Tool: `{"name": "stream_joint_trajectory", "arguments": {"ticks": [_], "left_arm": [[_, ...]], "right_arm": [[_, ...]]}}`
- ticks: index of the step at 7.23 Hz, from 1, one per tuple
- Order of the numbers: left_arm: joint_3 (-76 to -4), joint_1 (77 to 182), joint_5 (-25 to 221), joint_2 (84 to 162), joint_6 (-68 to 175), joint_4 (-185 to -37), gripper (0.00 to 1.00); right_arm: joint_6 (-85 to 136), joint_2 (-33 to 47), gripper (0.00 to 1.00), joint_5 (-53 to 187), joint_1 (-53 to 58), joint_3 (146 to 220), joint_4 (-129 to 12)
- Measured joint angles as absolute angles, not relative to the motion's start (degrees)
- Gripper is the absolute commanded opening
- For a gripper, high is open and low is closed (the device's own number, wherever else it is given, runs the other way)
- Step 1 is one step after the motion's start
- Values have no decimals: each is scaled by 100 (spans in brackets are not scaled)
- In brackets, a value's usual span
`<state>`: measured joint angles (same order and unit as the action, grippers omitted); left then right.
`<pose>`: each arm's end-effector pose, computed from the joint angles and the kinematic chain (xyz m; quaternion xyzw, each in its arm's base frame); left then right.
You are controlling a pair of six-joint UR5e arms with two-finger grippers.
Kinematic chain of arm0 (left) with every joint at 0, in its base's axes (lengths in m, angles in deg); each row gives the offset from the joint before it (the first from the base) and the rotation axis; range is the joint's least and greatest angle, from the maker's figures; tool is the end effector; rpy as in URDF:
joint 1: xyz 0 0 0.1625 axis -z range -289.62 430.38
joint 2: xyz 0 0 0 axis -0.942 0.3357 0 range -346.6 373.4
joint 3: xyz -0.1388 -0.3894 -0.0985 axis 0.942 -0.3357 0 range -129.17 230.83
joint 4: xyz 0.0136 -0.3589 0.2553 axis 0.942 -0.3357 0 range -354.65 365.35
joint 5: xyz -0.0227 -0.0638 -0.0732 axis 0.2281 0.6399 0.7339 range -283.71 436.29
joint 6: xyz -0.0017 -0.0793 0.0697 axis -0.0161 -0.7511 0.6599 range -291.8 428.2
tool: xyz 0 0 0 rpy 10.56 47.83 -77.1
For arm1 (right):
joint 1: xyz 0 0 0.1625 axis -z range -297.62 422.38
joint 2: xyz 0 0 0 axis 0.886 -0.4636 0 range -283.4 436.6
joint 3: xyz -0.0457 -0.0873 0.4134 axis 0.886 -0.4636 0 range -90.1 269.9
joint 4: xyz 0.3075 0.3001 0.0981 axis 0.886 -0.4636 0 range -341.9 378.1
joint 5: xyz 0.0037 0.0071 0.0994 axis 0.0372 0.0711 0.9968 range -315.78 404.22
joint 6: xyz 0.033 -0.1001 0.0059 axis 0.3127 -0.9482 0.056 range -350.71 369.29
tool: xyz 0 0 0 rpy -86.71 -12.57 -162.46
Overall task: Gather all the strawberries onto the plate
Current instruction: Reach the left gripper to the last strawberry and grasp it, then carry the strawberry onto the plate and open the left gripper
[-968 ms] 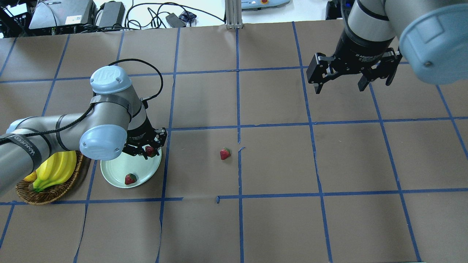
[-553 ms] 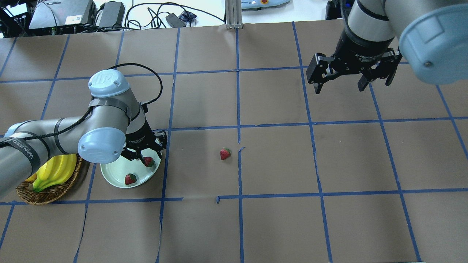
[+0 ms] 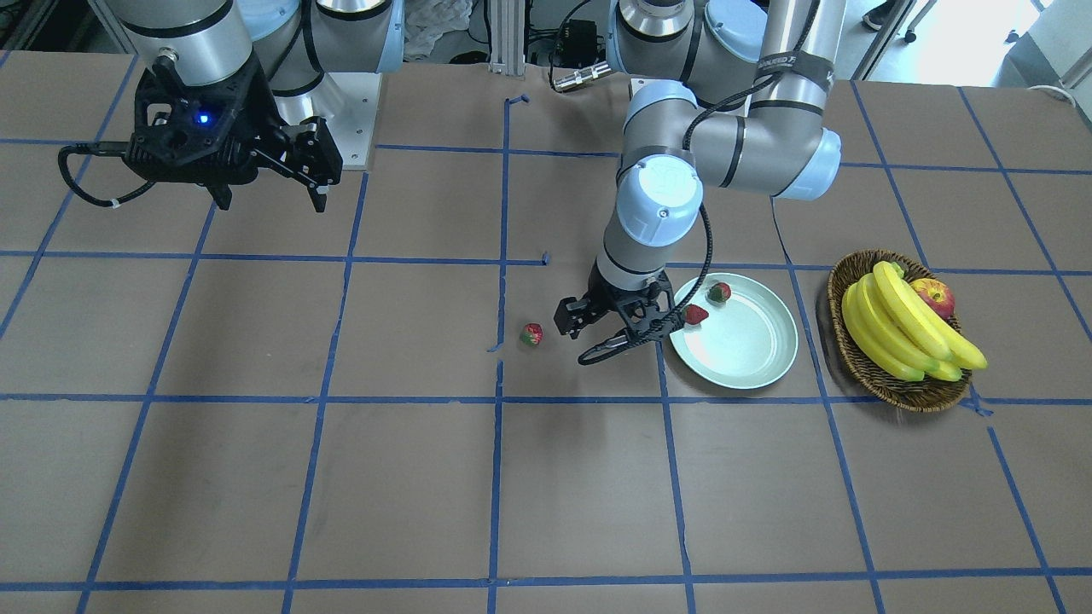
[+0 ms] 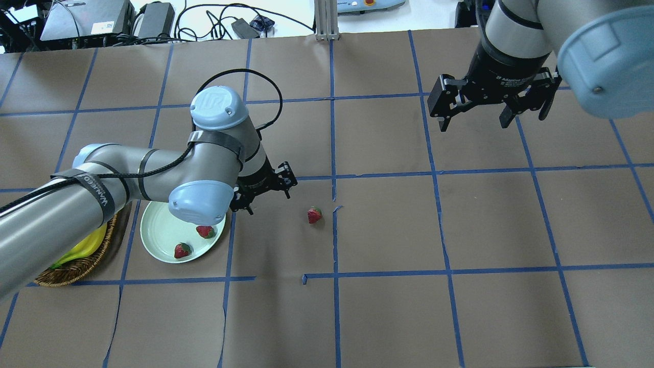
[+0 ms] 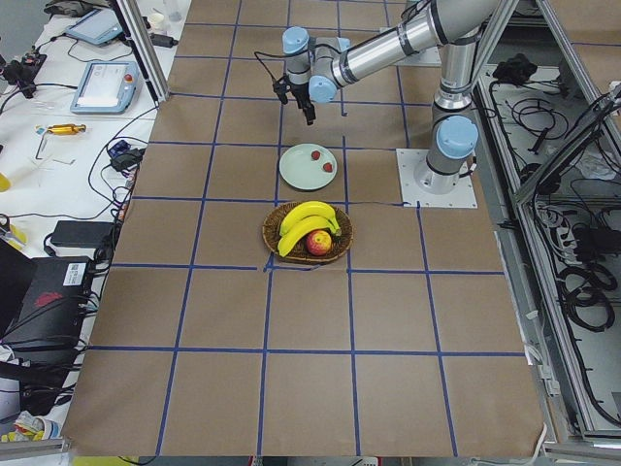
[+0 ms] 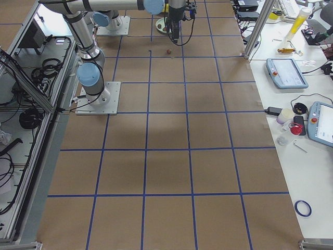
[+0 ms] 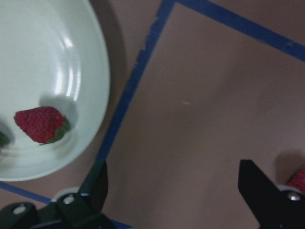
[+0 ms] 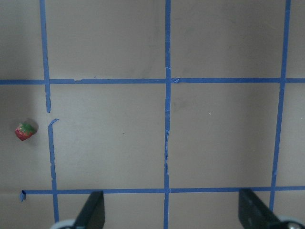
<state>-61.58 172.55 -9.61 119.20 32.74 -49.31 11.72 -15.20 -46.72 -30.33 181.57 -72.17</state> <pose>-0.2515 -0.4982 0.2014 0.2025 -0.9783 -0.0375 0.0226 0.1554 -0.5004 0.4833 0.0024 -1.0000 0.0039 0.0080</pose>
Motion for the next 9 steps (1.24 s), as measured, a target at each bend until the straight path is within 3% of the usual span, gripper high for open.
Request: {"name": "stream_joint_trajectory", "arguments": {"ticks": [1,2,3,4,5,9], "left_arm": [[-6107,17552,-904,12119,3102,-4610,84],[-6088,17796,-889,12313,3033,-4398,76],[-6083,17951,-888,12471,3019,-4299,54],[-6078,18025,-903,12591,3041,-4259,22],[-6074,18054,-922,12664,3088,-4247,0],[-5868,17873,-1329,12454,4013,-4444,0]], "right_arm": [[1174,-1522,100,-4664,-3034,18157,-7216],[1175,-1523,100,-4660,-3034,18157,-7216],[1175,-1524,100,-4662,-3034,18157,-7216],[1175,-1524,100,-4669,-3034,18157,-7216],[1175,-1524,100,-4672,-3034,18157,-7218],[1175,-1518,100,-4683,-3031,18155,-7219]]}}
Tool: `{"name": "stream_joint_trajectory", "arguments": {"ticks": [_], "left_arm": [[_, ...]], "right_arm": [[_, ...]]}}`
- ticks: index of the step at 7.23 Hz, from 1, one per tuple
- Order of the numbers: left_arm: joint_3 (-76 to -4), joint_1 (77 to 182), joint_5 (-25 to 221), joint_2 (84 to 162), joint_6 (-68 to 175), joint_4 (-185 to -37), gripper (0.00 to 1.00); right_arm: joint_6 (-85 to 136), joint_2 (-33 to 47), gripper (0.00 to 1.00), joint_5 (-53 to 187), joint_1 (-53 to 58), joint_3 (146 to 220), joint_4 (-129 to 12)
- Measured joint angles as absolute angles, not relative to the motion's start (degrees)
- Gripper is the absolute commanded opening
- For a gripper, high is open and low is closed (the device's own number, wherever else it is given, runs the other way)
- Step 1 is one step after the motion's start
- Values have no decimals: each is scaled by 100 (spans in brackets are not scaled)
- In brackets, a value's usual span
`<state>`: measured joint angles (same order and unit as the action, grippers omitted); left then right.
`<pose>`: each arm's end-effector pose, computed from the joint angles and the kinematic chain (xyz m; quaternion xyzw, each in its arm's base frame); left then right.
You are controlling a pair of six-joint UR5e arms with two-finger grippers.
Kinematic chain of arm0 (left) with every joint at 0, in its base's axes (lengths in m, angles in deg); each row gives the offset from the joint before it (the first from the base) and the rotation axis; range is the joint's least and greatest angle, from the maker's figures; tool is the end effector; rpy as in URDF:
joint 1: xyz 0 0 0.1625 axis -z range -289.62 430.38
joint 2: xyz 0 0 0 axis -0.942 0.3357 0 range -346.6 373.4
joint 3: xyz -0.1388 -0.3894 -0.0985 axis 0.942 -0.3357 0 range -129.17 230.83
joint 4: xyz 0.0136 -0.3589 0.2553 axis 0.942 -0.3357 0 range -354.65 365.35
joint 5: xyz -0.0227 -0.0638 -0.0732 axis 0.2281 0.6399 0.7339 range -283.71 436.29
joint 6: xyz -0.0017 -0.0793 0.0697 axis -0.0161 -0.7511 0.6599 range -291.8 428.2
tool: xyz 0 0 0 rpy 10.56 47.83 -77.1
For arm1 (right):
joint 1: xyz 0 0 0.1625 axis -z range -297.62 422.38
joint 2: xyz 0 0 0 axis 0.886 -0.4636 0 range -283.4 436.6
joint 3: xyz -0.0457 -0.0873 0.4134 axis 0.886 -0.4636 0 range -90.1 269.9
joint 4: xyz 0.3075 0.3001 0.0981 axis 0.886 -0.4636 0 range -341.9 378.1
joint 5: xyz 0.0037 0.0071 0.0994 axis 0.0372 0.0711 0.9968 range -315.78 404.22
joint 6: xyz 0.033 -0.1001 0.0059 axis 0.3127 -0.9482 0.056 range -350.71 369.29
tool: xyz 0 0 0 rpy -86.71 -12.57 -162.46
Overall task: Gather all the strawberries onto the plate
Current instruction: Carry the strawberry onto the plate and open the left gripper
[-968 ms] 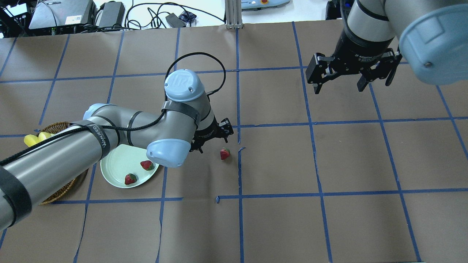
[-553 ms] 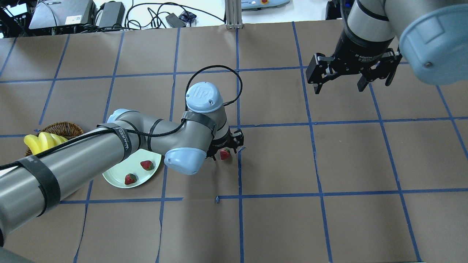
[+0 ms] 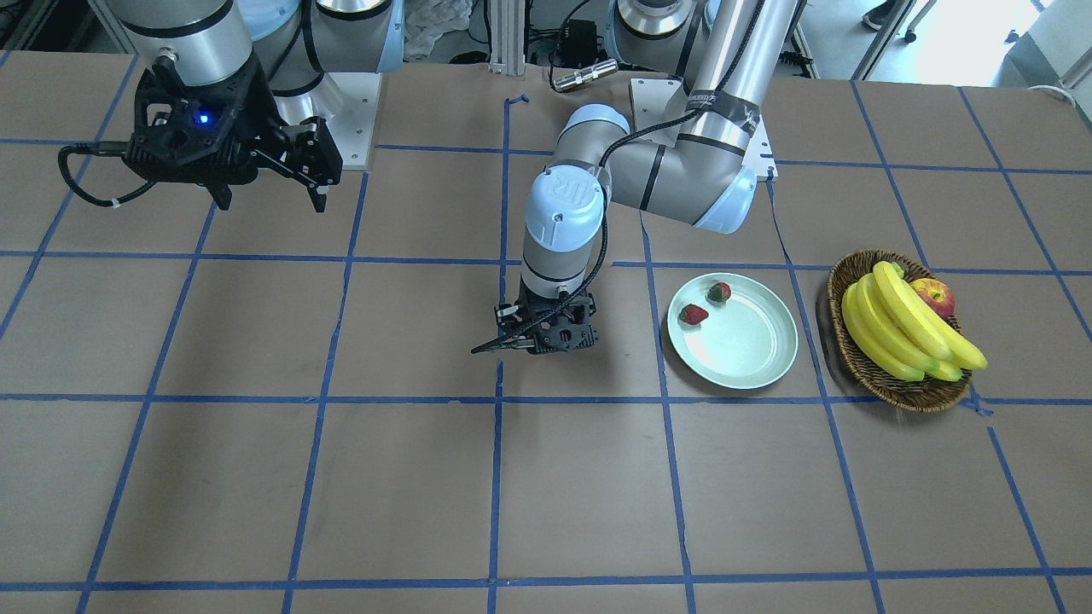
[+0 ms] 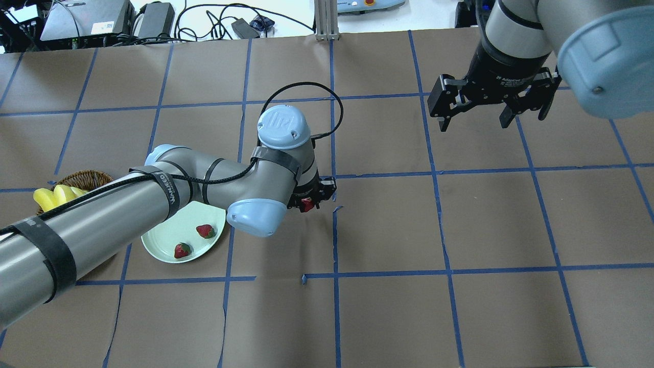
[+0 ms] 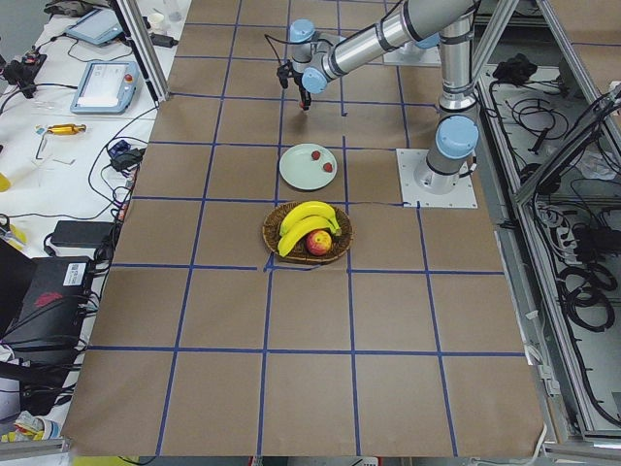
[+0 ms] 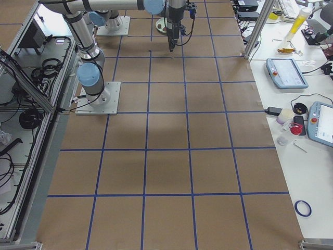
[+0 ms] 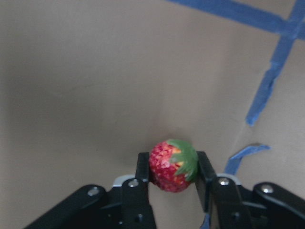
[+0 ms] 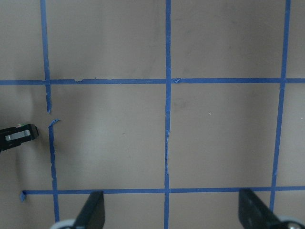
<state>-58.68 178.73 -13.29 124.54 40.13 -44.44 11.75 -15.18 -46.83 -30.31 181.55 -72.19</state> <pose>-0.3069 -0.4996 0.1789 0.0847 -0.9964 -0.0051 0.0018 0.1550 -0.5007 0.4834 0.0019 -0.9999 0.0041 0.0089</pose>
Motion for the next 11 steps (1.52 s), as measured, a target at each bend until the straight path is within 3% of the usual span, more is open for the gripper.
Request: {"name": "stream_joint_trajectory", "arguments": {"ticks": [4,5,6,9,11], "left_arm": [[-6223,16244,-1749,11690,6410,-5354,4],[-6534,15748,-1759,11507,7104,-5373,25],[-6752,15333,-1766,11393,7603,-5375,99],[-6928,15032,-1761,11198,7703,-5400,100],[-6296,15508,-1455,10877,7390,-5812,100]], "right_arm": [[1175,-1484,100,-4684,-3025,18150,-7225],[1173,-1481,100,-4683,-3025,18151,-7225],[1169,-1481,100,-4684,-3026,18152,-7225],[1170,-1480,100,-4682,-3026,18156,-7225],[1174,-1481,100,-4668,-3026,18157,-7225]]}}
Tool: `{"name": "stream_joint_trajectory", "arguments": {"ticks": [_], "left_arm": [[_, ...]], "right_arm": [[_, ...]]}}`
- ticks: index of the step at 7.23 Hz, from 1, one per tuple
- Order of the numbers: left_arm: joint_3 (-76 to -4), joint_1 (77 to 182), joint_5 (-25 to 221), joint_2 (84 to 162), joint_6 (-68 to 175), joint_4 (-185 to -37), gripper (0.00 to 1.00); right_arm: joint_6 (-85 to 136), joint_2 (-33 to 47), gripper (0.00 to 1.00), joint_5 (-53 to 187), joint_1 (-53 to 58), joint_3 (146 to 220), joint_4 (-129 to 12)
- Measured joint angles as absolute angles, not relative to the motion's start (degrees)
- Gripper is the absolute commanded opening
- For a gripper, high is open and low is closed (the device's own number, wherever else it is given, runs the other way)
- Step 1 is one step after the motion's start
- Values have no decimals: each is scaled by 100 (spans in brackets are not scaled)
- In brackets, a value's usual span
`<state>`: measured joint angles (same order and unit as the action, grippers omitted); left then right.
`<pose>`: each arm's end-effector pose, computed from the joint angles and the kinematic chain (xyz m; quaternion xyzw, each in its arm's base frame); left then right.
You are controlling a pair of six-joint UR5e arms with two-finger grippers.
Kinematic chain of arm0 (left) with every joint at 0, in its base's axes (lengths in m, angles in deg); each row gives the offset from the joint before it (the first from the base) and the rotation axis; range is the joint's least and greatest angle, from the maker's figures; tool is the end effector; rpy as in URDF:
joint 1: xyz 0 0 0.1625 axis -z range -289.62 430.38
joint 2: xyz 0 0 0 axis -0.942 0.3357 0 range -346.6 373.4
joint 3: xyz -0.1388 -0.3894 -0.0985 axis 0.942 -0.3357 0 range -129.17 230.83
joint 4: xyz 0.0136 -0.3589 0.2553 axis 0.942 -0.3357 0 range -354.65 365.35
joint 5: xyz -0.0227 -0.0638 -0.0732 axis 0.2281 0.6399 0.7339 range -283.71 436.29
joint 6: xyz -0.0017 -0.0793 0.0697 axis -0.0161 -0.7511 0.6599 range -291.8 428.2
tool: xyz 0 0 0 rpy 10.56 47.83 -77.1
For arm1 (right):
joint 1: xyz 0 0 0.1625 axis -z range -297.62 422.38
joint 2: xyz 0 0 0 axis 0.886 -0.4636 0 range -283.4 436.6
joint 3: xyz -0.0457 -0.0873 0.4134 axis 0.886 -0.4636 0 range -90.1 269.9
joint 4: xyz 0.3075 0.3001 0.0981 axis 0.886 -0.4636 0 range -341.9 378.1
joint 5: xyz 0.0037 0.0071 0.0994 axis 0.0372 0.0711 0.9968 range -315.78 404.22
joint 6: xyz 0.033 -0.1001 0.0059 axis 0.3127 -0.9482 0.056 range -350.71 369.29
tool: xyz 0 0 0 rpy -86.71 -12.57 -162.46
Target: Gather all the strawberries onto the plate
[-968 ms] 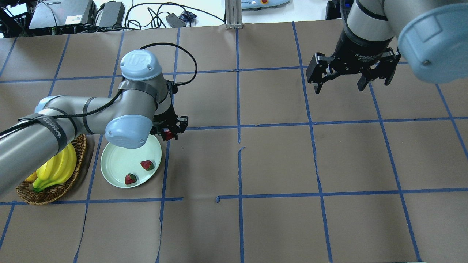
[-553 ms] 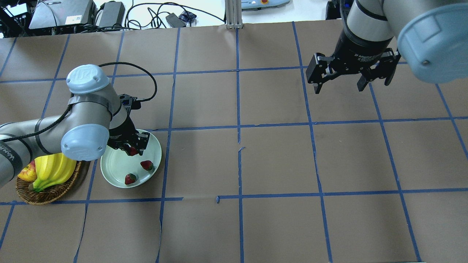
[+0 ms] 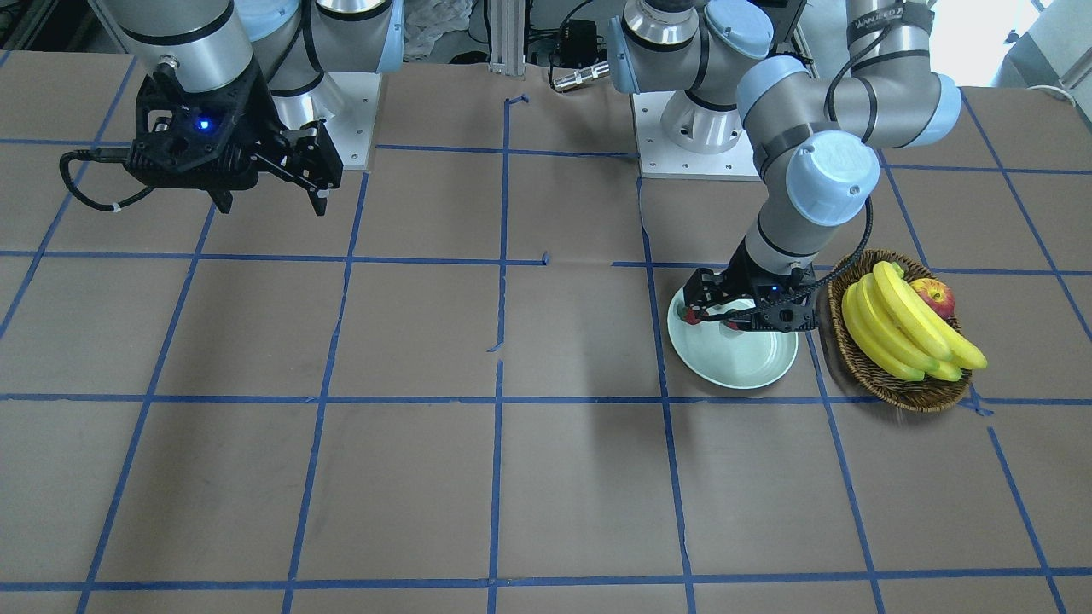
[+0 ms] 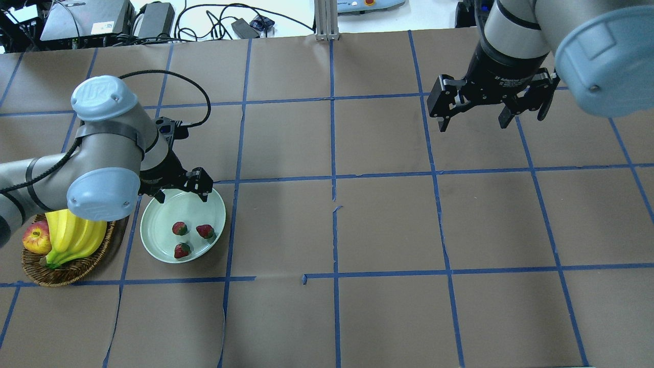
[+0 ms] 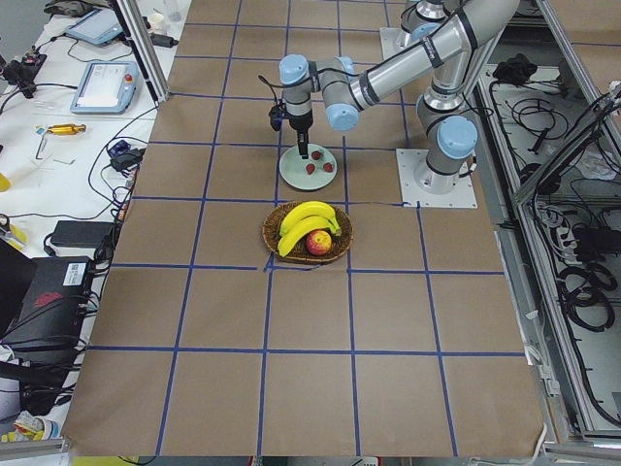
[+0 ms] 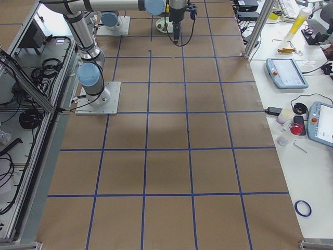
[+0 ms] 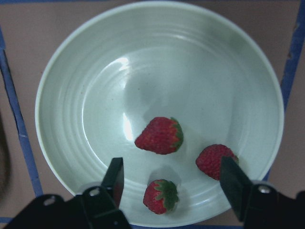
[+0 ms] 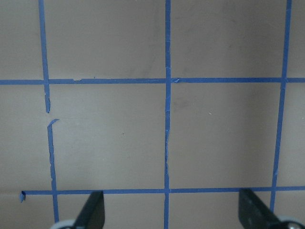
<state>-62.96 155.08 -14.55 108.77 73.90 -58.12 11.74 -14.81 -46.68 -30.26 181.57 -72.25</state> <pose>-0.0848 -0.5113 0.2709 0.0036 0.9997 0.0237 0.0051 0.1549 -0.5029 0.4800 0.0016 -1.0000 0.0012 0.0078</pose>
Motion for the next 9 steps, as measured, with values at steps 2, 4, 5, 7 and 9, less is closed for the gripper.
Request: {"name": "stream_joint_trajectory", "arguments": {"ticks": [2,4,5,7,9], "left_arm": [[-5079,16158,-1076,10615,7089,-7003,100],[-4417,16321,-1028,10358,7214,-7635,100],[-4318,16332,-1038,10256,7262,-7689,100],[-4245,16332,-1182,10152,7282,-7699,100],[-4228,16329,-1470,10143,7240,-7691,100]], "right_arm": [[1175,-1480,100,-4664,-3026,18152,-7225],[1173,-1480,100,-4671,-3024,18151,-7231],[1169,-1480,100,-4676,-3017,18151,-7247],[1159,-1477,100,-4679,-3010,18136,-7386],[1148,-1479,100,-4685,-3009,18089,-7459]]}}
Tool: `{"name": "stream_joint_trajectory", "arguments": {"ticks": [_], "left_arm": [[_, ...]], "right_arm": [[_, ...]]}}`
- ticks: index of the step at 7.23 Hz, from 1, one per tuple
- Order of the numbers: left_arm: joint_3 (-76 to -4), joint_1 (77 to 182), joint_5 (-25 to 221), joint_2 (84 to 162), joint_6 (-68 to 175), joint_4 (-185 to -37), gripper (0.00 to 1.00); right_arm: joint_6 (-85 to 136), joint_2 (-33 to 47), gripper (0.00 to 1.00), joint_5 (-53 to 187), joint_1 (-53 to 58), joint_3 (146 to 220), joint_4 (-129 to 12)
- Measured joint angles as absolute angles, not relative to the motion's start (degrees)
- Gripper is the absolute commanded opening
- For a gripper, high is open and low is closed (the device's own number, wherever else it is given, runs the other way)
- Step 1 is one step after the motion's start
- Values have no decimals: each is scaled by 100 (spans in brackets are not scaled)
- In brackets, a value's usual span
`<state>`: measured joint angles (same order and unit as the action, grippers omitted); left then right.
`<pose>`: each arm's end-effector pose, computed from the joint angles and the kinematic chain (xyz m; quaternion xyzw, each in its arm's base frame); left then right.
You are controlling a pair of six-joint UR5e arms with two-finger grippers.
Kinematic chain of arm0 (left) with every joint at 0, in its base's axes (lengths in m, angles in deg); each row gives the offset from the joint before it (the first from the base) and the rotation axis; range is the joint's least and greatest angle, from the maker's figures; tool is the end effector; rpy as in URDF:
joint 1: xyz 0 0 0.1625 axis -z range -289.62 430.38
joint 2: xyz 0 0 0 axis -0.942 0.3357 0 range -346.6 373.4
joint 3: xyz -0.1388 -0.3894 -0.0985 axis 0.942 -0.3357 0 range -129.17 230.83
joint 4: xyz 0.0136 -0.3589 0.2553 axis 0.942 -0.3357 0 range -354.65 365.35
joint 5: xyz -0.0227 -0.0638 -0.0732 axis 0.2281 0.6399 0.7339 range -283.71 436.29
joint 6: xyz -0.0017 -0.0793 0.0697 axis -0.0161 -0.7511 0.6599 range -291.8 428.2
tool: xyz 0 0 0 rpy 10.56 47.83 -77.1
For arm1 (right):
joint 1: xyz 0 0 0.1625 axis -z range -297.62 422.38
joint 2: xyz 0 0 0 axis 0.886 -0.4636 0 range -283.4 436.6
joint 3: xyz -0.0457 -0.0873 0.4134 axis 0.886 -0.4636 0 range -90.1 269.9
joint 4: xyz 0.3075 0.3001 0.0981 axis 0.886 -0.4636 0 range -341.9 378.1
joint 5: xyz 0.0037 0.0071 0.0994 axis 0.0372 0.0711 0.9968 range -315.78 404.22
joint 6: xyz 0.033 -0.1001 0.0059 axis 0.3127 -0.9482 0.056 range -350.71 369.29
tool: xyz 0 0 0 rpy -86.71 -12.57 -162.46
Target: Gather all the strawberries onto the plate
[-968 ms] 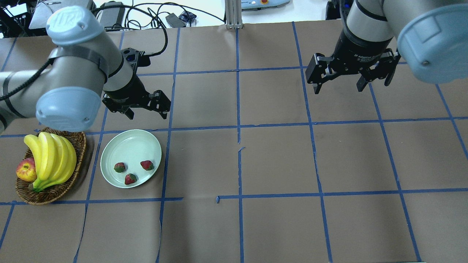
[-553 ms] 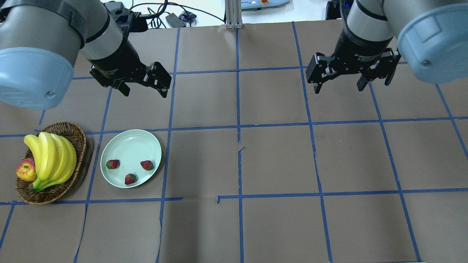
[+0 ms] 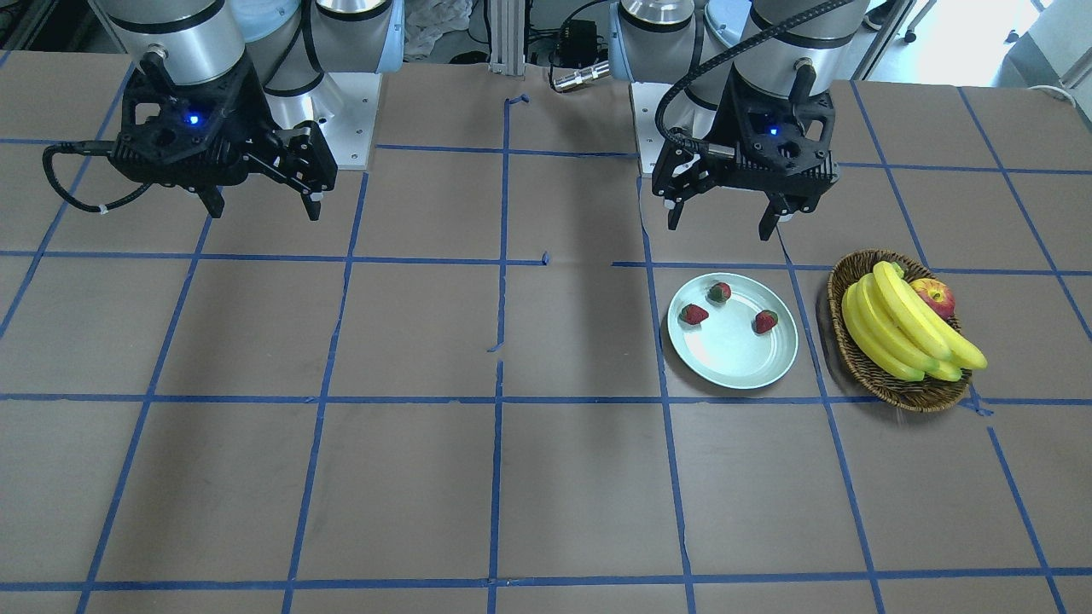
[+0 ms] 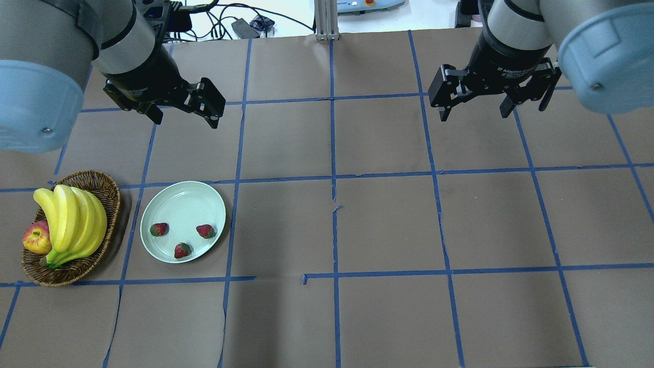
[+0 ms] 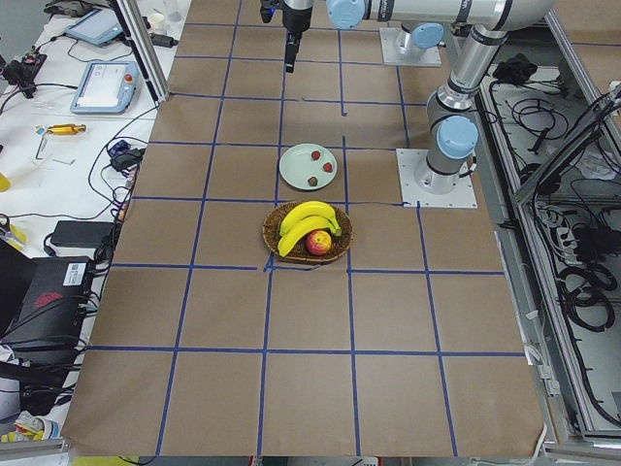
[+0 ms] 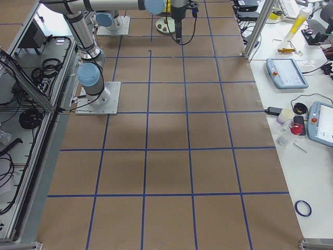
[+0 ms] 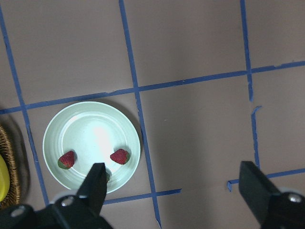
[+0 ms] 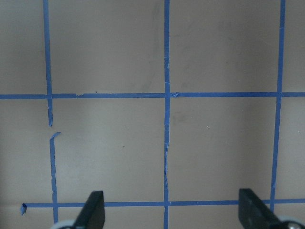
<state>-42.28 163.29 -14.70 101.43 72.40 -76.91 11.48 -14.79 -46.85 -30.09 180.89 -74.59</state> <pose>-0.1575 -0.5091 0.4854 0.0614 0.9964 -0.0573 0.0093 0.1534 -0.5089 0.4902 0.0022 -0.9996 0.0274 0.0082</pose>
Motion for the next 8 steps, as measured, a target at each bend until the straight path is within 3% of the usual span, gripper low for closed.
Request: {"name": "stream_joint_trajectory", "arguments": {"ticks": [8], "left_arm": [[-4270,16337,-1217,10174,6661,-7426,100]], "right_arm": [[1165,-1485,100,-4623,-3025,17910,-7366]]}}
